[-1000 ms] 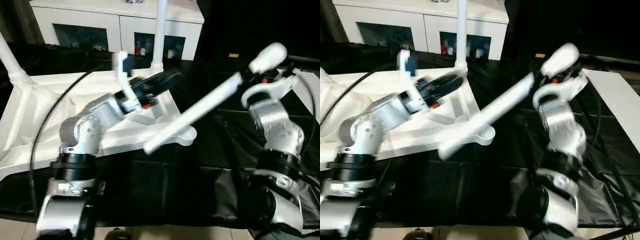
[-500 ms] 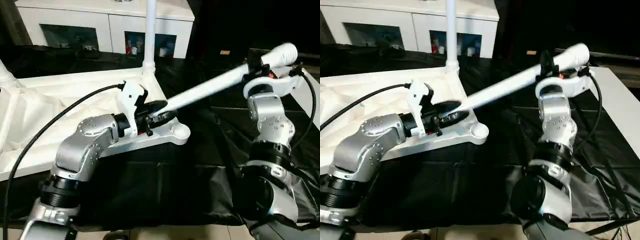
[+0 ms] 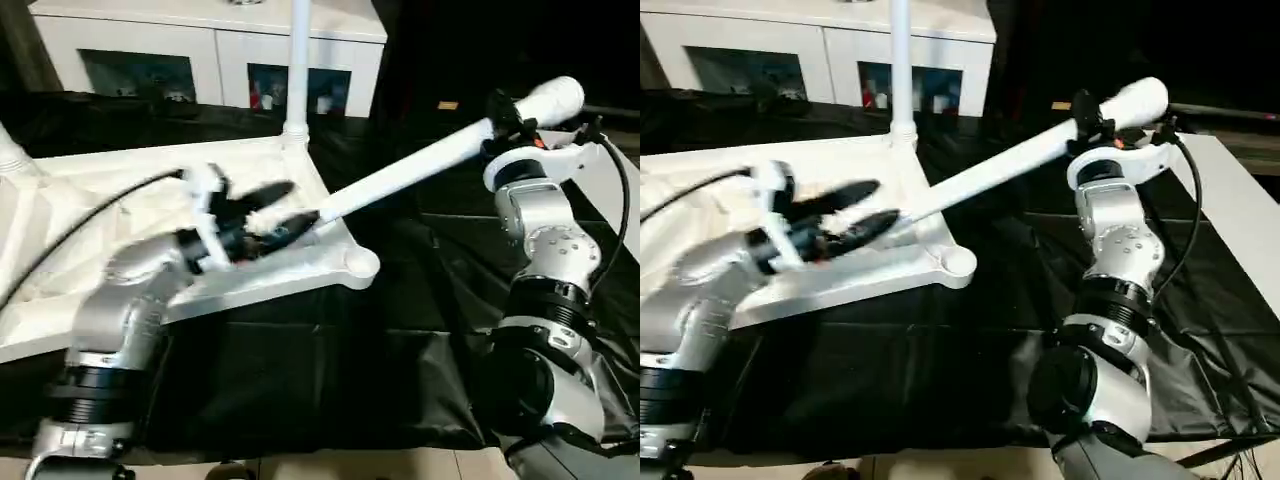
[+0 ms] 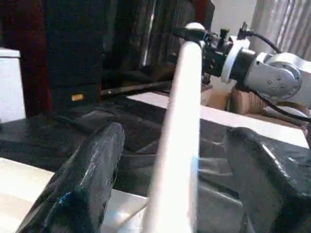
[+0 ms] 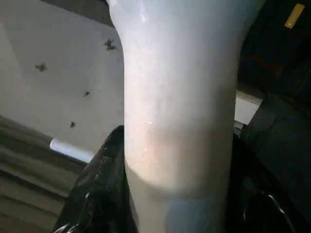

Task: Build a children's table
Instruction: Insert table leg to table base

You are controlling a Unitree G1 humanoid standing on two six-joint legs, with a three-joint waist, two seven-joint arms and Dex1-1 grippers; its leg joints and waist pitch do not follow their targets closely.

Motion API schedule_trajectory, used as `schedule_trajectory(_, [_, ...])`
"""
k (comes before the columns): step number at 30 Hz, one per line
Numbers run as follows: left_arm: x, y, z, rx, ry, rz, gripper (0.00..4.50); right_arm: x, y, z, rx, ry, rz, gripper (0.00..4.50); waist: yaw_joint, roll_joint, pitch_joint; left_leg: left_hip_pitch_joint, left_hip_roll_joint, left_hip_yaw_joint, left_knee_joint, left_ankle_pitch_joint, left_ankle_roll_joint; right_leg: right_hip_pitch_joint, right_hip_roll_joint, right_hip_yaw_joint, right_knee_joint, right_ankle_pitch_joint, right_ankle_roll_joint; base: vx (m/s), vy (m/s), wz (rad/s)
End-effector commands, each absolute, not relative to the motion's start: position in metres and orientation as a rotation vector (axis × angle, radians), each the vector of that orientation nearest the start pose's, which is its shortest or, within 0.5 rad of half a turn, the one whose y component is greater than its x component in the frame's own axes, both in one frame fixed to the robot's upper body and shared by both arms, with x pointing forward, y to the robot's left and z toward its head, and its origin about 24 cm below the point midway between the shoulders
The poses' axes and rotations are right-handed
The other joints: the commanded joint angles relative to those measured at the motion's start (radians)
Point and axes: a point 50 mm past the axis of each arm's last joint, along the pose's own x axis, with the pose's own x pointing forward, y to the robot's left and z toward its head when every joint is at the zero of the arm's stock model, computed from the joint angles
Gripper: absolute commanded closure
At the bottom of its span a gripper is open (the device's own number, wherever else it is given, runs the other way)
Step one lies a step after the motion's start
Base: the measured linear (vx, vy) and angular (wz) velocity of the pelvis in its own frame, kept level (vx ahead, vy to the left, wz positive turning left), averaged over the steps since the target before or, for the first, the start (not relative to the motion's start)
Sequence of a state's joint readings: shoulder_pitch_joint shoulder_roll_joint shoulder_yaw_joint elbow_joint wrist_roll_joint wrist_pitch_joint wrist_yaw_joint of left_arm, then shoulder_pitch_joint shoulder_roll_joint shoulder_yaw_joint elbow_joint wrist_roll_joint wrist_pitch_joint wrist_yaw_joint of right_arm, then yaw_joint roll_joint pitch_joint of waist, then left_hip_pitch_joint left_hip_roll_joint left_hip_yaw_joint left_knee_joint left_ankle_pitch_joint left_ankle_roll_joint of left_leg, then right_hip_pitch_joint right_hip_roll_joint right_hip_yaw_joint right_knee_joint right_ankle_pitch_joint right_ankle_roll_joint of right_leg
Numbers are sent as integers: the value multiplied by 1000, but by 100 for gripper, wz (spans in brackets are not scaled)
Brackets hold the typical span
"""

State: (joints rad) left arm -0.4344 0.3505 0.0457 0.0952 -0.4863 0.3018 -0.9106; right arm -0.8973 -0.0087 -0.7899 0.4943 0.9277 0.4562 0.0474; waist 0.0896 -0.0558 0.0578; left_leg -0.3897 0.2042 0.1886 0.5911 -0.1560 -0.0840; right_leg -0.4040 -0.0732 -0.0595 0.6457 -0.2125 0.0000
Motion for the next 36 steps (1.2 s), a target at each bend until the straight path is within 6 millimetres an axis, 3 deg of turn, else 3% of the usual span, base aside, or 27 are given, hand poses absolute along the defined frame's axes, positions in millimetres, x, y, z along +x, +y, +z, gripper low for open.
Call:
schedule_trajectory(1, [305, 158, 139, -157, -113, -1041, 81, 381, -195, 167, 1324, -142, 146, 266, 2, 11, -75, 27, 19, -3, -66, -144, -40, 47, -53, 43, -66, -28, -145, 0, 0, 0])
schedule_trajectory(4, [296, 153, 133, -193, -46, -1133, 81, 381, -196, 167, 1333, -140, 147, 266, 2, 11, -75, 28, 19, -1, -66, -144, -38, 46, -53, 44, -64, -25, -154, 0, 0, 0])
schedule_trajectory(11, [286, 144, 119, -213, 33, -1207, 81, 381, -195, 166, 1341, -135, 151, 266, 2, 11, -72, 29, 20, 1, -68, -172, -45, 44, -54, 47, -73, -78, -136, 0, 0, 0])
schedule_trajectory(23, [300, 146, 117, -193, 21, -1094, 81, 381, -192, 166, 1352, -127, 153, 266, 2, 8, -74, 27, 19, 0, -66, -150, -37, 48, -53, 47, -71, -59, -126, 0, 0, 0])
schedule_trajectory(24, [300, 146, 117, -195, 20, -1095, 108, 381, -192, 166, 1354, -126, 153, 266, 3, 8, -75, 27, 20, 0, -65, -145, -36, 48, -53, 47, -69, -47, -129, 0, 0, 0])
schedule_trajectory(36, [298, 144, 120, -216, 0, -1113, 211, 380, -192, 163, 1348, -115, 148, 266, 3, 6, -74, 27, 19, 2, -65, -151, -35, 46, -53, 47, -71, -66, -133, 0, 0, 0])
